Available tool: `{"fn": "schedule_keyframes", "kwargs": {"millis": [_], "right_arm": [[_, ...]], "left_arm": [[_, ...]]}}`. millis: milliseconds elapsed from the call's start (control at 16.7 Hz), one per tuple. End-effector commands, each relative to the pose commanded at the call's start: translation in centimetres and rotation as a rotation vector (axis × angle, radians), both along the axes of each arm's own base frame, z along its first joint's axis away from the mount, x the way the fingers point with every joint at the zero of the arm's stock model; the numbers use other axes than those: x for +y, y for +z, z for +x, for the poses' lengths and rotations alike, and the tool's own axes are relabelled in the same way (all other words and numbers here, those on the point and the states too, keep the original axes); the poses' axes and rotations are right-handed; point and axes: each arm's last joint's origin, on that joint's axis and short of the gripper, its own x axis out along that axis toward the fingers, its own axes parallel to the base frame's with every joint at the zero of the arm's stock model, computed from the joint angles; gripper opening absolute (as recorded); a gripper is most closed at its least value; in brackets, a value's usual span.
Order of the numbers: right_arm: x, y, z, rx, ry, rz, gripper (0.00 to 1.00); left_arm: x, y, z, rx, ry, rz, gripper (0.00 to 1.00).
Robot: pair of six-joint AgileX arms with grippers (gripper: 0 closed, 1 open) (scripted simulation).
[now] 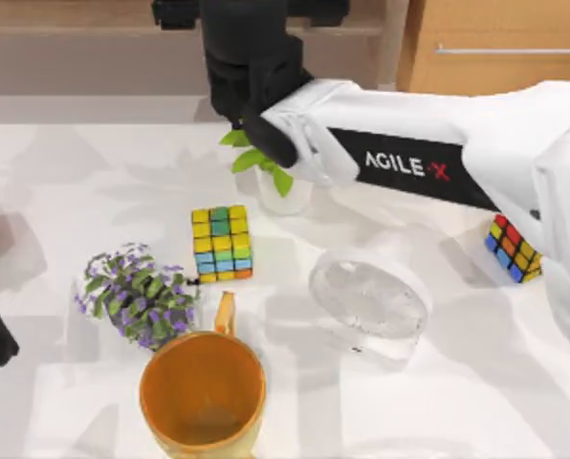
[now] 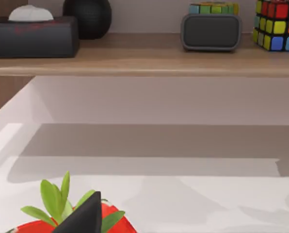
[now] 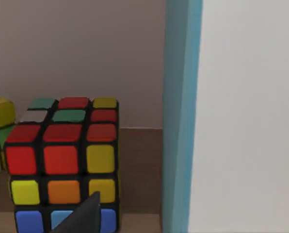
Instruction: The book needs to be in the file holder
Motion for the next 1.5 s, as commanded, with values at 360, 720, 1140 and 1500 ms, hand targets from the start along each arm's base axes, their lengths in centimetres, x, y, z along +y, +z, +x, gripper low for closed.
{"fn": "schedule_keyframes", "kwargs": {"millis": [360, 720, 1140, 1500], "right_arm": [[0.2, 0.0, 1.6, -0.001, 0.001, 0.001, 1.00], [0.2, 0.0, 1.7, -0.001, 0.001, 0.001, 0.77], [0.2, 0.0, 1.7, -0.001, 0.001, 0.001, 0.25], [0.2, 0.0, 1.7, -0.001, 0.001, 0.001, 0.00]], "left_arm": [[0.0, 0.0, 0.0, 0.000, 0.000, 0.000, 1.00], [0.0, 0.0, 0.0, 0.000, 0.000, 0.000, 1.00], [0.0, 0.0, 0.0, 0.000, 0.000, 0.000, 1.00], [0.0, 0.0, 0.0, 0.000, 0.000, 0.000, 1.00]]}}
